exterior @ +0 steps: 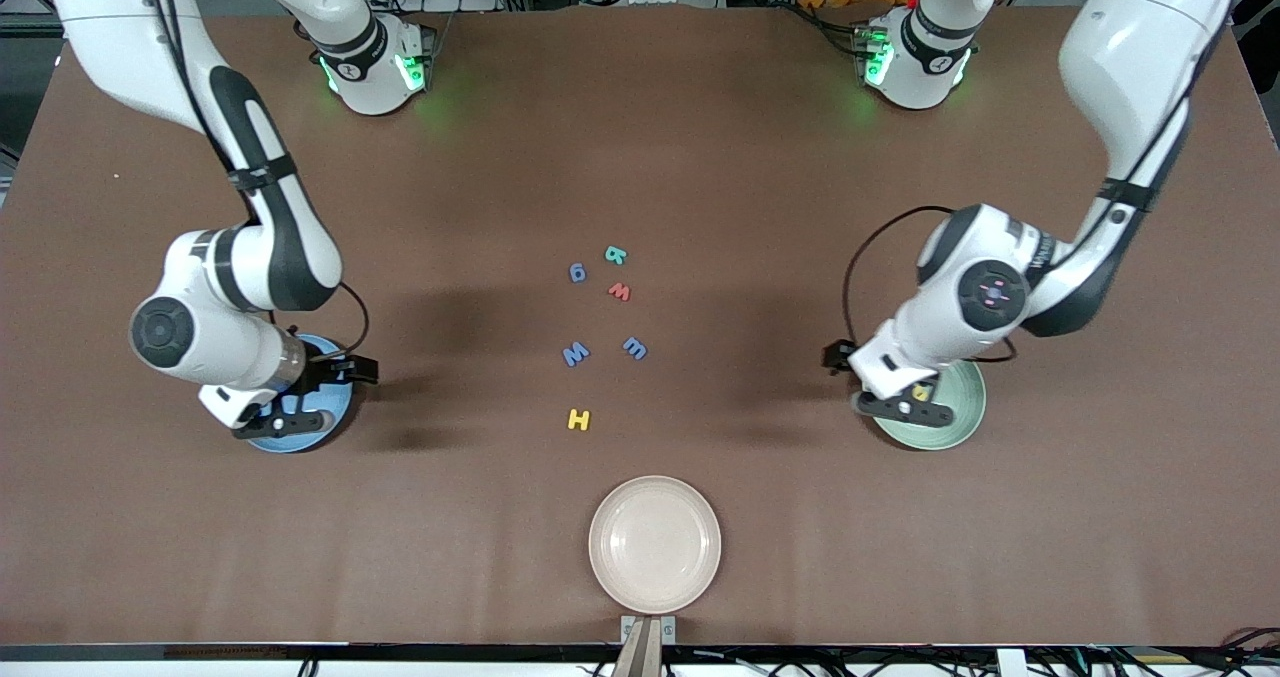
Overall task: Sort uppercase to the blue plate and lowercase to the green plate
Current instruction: 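Open both grippers over the plates and move them back toward the letters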
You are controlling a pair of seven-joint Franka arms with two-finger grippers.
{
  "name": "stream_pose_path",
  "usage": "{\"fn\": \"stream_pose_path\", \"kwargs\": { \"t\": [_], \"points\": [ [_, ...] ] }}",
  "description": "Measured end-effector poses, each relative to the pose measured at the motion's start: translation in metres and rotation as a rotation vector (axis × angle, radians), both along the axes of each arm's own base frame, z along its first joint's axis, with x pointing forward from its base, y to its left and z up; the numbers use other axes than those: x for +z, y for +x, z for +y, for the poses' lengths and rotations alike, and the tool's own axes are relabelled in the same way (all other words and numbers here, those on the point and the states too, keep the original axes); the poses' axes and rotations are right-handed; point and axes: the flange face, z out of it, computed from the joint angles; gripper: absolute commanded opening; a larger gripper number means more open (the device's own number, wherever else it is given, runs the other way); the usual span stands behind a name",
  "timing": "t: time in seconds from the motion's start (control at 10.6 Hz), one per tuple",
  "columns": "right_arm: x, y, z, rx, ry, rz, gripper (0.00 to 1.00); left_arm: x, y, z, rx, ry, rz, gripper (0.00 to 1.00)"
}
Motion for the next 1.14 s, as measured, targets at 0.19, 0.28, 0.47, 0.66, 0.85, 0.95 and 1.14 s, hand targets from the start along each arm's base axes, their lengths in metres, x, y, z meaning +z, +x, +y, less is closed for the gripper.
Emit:
{"fn": "stream_pose_path", "kwargs": {
  "t": [0.19, 0.28, 0.47, 0.66, 0.85, 0.95, 1.14],
  "points": [
    [0.0, -0.004, 0.032, 0.039, 0.0, -0.001, 1.0, 0.007, -0.017, -0.058, 0.128, -0.019, 0.015, 1.0],
    [0.0, -0.005, 0.045, 0.043, 0.0, -0.004, 1.0, 0.006, -0.023, -0.077, 0.192, -0.029, 0.029, 1.0],
    [0.0, -0.001, 0.069, 0.001, -0.004, -0.012, 1.0, -0.003, -0.034, -0.117, 0.289, -0.038, 0.054, 1.0],
    [-0.002, 0.009, 0.1, -0.06, -0.005, -0.031, 1.0, -0.01, -0.04, -0.154, 0.4, -0.041, 0.065, 1.0],
    [-0.009, 0.019, 0.142, -0.141, -0.004, -0.047, 1.0, -0.026, -0.043, -0.184, 0.468, -0.02, 0.058, 1.0],
    [-0.016, 0.023, 0.164, -0.185, -0.004, -0.051, 1.0, -0.038, -0.045, -0.198, 0.496, -0.015, 0.067, 1.0],
    [-0.035, 0.024, 0.204, -0.256, -0.004, -0.054, 1.0, -0.059, -0.048, -0.224, 0.549, -0.007, 0.071, 1.0]
  ]
}}
